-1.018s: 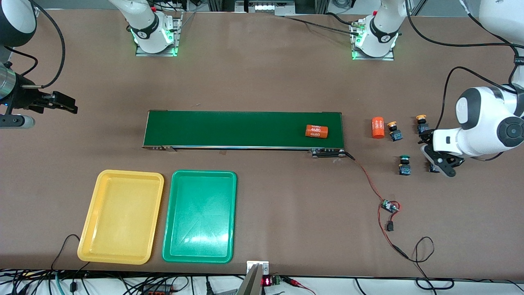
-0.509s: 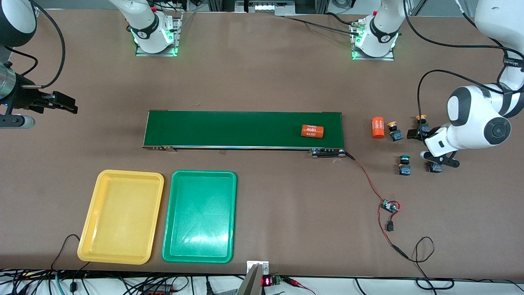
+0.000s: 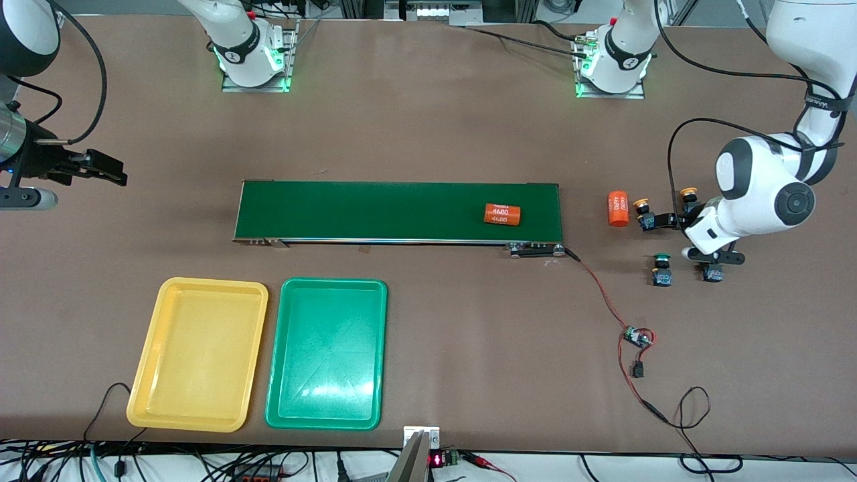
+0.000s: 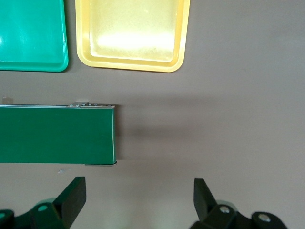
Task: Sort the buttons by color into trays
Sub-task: 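Lower the left gripper and grasp a yellow-cap button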
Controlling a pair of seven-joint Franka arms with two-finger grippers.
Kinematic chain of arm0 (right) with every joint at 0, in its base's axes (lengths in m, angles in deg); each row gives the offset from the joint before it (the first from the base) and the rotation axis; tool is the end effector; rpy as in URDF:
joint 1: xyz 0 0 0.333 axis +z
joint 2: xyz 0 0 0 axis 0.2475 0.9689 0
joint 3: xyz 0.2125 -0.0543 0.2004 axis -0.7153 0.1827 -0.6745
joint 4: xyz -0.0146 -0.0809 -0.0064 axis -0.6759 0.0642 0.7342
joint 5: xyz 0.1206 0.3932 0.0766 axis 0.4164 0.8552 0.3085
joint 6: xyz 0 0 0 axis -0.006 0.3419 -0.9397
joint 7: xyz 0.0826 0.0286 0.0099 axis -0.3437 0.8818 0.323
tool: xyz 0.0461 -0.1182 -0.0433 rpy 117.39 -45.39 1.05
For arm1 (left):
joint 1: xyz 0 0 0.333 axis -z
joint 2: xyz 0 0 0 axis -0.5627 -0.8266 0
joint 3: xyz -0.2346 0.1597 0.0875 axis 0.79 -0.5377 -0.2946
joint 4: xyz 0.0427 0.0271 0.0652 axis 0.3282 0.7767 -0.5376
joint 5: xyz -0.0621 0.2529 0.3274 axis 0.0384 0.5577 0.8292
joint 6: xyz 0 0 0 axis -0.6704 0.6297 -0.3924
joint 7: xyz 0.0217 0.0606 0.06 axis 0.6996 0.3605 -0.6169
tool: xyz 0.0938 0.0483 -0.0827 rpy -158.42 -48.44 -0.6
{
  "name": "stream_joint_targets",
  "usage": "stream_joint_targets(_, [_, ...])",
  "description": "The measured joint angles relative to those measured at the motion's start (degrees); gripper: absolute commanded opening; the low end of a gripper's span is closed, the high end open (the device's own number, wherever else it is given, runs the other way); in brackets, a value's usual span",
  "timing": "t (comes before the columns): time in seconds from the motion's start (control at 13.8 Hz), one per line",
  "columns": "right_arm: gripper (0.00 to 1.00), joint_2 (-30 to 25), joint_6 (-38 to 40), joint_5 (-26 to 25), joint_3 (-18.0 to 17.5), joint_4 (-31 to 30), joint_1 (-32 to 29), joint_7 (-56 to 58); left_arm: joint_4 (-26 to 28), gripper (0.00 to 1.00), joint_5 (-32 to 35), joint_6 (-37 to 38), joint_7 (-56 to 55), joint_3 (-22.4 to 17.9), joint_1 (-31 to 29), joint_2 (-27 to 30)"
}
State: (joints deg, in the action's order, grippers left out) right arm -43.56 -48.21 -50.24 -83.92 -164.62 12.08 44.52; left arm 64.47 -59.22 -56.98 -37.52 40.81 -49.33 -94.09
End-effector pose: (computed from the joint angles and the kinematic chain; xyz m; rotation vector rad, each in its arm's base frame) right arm 0.5935 -0.0279 0.4975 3.1095 0.0120 -0.1702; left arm 0.5354 0.0781 0.1422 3.0605 -0.0894 -0.3692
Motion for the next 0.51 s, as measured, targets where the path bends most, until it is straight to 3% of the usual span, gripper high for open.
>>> stream_joint_targets(0.51, [1.00,0.0,0.0,0.0,0.0,0.0,0.0,0.0,1.1,1.00,-0.1,0.0,-0.2,0.2,3.0,-0.1])
